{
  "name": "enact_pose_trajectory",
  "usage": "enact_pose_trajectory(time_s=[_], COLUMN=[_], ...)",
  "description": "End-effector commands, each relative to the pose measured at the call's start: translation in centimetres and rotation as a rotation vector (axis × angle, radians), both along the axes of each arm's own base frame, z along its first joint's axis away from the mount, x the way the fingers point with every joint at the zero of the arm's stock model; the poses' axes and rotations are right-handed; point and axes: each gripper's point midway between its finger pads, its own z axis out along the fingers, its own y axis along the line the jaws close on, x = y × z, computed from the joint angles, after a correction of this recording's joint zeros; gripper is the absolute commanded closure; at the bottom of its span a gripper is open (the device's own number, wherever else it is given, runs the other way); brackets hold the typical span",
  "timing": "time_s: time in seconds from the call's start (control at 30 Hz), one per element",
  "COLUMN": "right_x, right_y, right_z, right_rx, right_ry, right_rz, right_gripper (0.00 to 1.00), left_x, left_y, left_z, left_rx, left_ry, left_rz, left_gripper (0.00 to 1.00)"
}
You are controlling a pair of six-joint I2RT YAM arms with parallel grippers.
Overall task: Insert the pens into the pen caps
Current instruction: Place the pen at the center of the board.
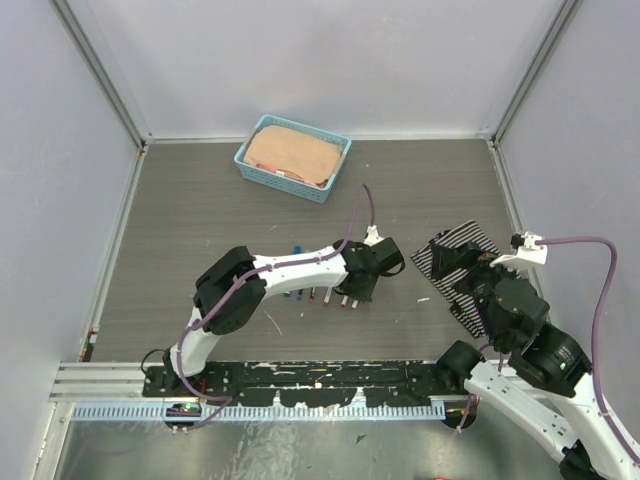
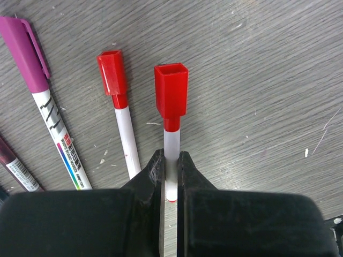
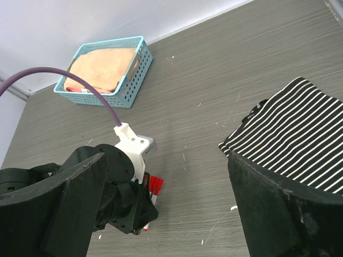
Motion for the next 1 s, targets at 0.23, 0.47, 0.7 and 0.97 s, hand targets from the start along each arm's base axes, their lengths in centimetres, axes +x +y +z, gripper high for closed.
enact_pose_trajectory(time_s=[0.23,0.47,0.7,0.97], right_x=[0.1,0.0,-0.2,-0.1], right_y=[-0.4,-0.4,0.3,2.1], right_z=[0.8,1.0,1.7,2.8], right_rx=[0.007,0.013,-0.024,-0.115], right_ry=[-0.025,-0.022,-0.035,-0.103], right_rz=[-0.021,-0.016,0.043,0.172], right_gripper=[0.02,0.02,0.01,0.00], left_x=[0.3,0.4,1.6,5.0], left_y=[-0.4,-1.4,-1.9,3.6], left_z=[-0.9,0.8,8.7,16.8], left_rx=[0.016,-0.053,-0.188,-0.300], left_ry=[0.013,0.003,-0.132,-0.373], left_rz=[0.019,0.006,-0.056,-0.093], left_gripper=[0.76,0.68,0.62,0.50])
